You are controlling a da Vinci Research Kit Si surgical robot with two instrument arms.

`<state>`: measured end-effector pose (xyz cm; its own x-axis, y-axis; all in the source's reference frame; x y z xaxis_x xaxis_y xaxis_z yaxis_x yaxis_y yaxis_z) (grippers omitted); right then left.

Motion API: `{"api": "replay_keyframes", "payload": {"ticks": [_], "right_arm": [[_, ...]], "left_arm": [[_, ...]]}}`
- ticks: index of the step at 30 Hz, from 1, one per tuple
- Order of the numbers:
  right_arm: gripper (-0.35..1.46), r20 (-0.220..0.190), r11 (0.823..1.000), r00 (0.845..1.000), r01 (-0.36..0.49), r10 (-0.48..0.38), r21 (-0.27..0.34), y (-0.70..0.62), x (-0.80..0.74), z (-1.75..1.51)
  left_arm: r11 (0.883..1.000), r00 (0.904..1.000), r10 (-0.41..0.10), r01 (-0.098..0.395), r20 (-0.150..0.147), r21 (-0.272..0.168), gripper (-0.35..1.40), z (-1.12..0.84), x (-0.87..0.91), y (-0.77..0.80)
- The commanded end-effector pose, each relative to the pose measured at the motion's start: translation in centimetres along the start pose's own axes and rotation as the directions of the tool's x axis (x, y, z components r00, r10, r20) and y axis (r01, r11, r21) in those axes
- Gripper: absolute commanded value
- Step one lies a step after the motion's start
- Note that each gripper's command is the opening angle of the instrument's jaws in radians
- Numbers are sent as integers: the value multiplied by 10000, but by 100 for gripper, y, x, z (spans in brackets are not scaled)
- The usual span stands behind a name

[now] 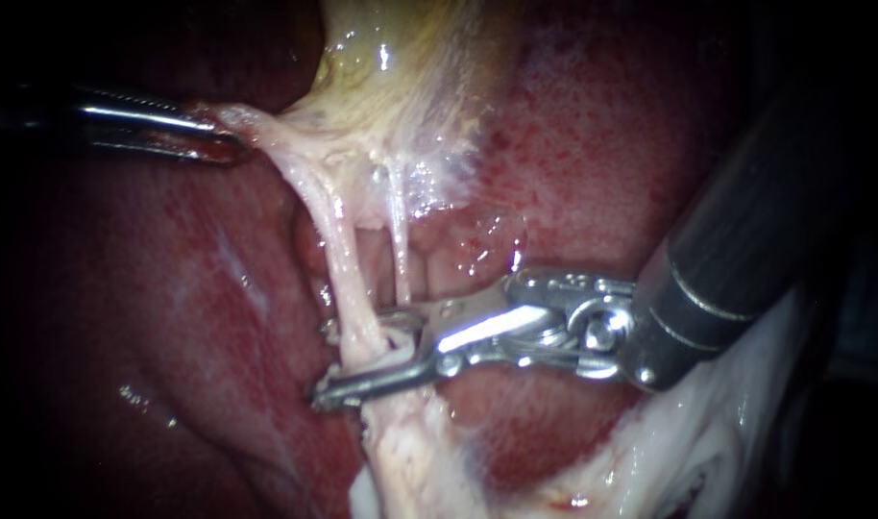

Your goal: Clipping second clip left tube

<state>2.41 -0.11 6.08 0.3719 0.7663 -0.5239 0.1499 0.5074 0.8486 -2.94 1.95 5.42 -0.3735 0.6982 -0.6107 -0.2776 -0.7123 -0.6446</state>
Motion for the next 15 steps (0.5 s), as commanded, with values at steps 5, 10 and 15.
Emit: {"api": "replay_keyframes", "payload": {"ticks": [5,10,15], "right_arm": [[41,26,9995,9999,102,-103,303,-16,6,5],[27,44,9993,10000,61,-63,359,-21,10,3],[3,12,9994,9999,-133,132,323,-23,11,-2]], "left_arm": [[10000,10000,-1,1,1,3,-35,0,0,-1],[10000,10000,0,0,1,3,-35,0,-1,-1],[10000,10000,0,0,1,3,-35,1,0,-1]]}}
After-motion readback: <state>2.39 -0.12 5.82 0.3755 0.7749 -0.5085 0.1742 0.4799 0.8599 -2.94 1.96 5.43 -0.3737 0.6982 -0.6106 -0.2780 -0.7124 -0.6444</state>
